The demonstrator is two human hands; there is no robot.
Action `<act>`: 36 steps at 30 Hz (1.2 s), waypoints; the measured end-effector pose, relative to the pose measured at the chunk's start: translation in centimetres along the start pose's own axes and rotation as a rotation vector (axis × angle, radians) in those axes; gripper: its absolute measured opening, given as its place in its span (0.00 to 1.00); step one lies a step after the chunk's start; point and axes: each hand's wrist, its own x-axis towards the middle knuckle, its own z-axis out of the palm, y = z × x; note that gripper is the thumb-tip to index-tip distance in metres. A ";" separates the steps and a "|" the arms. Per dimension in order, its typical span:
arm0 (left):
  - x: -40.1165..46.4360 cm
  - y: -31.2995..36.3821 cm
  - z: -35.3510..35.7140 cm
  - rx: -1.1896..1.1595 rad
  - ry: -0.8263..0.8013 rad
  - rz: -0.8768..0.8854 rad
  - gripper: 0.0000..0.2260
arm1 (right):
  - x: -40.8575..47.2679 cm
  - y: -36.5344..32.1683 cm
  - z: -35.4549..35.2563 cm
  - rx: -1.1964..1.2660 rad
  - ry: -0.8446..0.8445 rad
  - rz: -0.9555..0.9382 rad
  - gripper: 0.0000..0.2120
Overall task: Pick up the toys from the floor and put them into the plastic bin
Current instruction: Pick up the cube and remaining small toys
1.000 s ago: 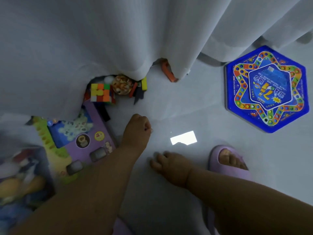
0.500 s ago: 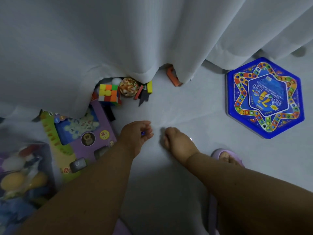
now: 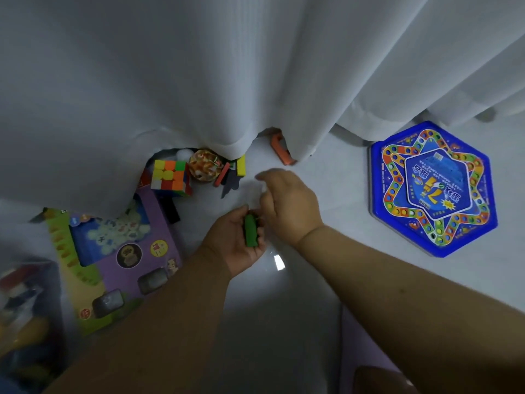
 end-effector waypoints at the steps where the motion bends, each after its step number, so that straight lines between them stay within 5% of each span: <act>1: 0.2 0.1 0.0 0.050 0.027 0.001 0.14 | 1.5 1.0 -0.1 -0.009 -0.058 0.081 0.20; 4: 0.9 0.5 -0.3 0.126 0.064 0.001 0.16 | 6.2 4.7 -0.9 -0.149 -0.100 0.291 0.20; 8: 1.5 0.7 -0.6 0.134 0.070 -0.009 0.17 | 8.9 7.9 -1.6 -0.228 -0.264 0.512 0.33; 12: 1.8 0.6 -0.7 0.151 0.121 0.044 0.16 | 10.2 7.6 -1.0 -0.301 -0.398 0.484 0.39; 16: 2.4 1.1 -0.7 0.134 0.160 0.092 0.15 | 10.4 7.3 1.0 -0.512 -0.417 0.329 0.25; 26: 2.6 1.9 -0.7 0.154 0.230 0.166 0.15 | 8.6 4.8 0.5 -0.323 -0.519 0.459 0.21; 31: 2.4 1.9 -0.6 0.146 0.260 0.246 0.15 | 7.3 2.4 0.3 0.136 -0.534 0.617 0.17; 33: 2.1 1.9 -0.6 0.129 0.204 0.290 0.19 | 6.0 0.6 0.2 0.359 -0.571 0.674 0.17; 36: 1.4 2.0 -0.3 0.042 -0.004 0.377 0.19 | 4.5 -1.7 0.3 0.370 -0.720 0.527 0.17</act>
